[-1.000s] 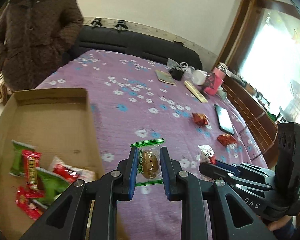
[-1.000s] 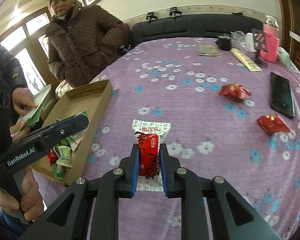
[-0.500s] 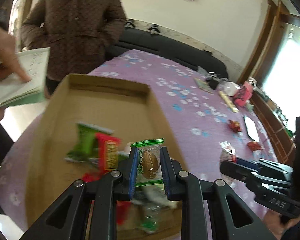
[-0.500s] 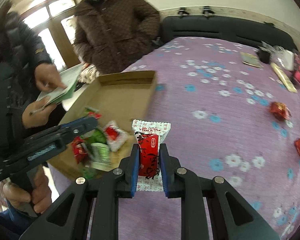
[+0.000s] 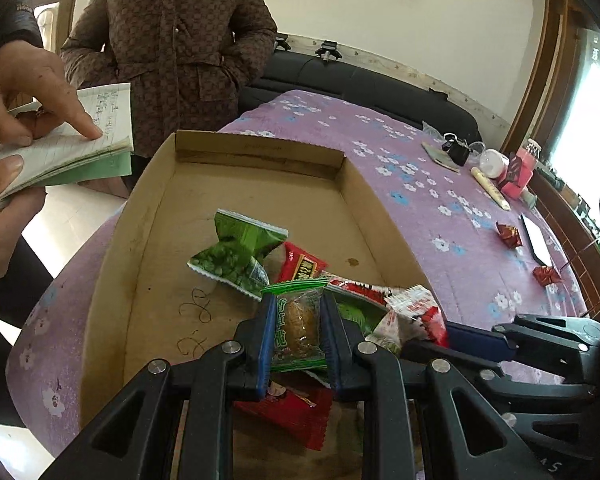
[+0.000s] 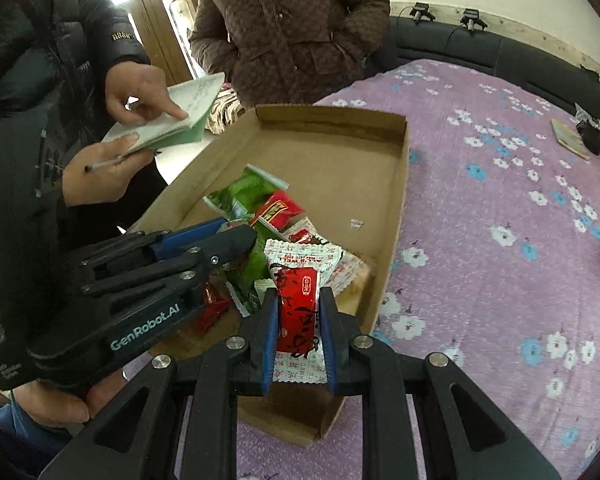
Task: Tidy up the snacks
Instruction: 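Open both grippers to drop the snacks into the cardboard tray, then move both open grippers back over the table toward the red foil candies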
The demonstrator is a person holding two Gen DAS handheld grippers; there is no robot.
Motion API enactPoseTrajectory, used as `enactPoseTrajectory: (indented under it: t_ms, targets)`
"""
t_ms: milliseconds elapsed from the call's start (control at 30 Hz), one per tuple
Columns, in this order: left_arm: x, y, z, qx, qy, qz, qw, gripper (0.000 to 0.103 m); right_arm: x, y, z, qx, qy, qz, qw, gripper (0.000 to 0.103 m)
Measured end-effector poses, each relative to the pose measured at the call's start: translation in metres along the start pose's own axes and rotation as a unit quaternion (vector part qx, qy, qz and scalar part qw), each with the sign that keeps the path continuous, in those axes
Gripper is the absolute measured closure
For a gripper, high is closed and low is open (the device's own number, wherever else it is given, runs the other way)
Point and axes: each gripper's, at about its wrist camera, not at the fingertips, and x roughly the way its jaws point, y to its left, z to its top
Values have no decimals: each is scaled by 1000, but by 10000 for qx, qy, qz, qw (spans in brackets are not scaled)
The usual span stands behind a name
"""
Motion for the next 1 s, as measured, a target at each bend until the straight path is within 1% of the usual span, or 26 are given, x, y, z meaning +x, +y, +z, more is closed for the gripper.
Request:
enactPoseTrajectory:
  t_ms: [100, 233, 333, 400, 467, 600, 733, 867, 1000]
  targets:
    - [2, 1, -1, 35, 12, 46, 10000, 80, 2, 1, 2, -17, -20, 2, 10000, 84]
    - [1, 3, 0, -12, 16, 18, 10000, 78, 1, 2, -2, -33, -67, 29, 10000, 81]
    - [0, 3, 1, -42, 68, 4, 10000, 71, -4, 0, -3, -12, -117, 125, 9999, 80]
    - [-2, 2, 3, -62, 51, -14, 10000, 61, -11, -2, -3, -13, -208, 157, 9997, 77]
    - [-6, 0, 5, -57, -22, -50, 10000, 56, -18, -5, -3, -2, -295, 171, 9994, 75]
    - [-13, -11, 9, 44, -92, -50, 9999, 55, -38, -18, -2, 123, -506, 219, 9984, 75]
    - [-17, -26, 14, 161, -119, -82, 9998, 54, -59, -44, -1, 398, -727, 199, 9964, 74]
    - [-19, -48, 18, 366, -123, -155, 9991, 54, -81, -82, -3, 807, -927, 85, 9924, 74]
    - [-20, -77, 21, 648, -99, -265, 9975, 53, -103, -131, -10, 1315, -1115, -218, 9848, 74]
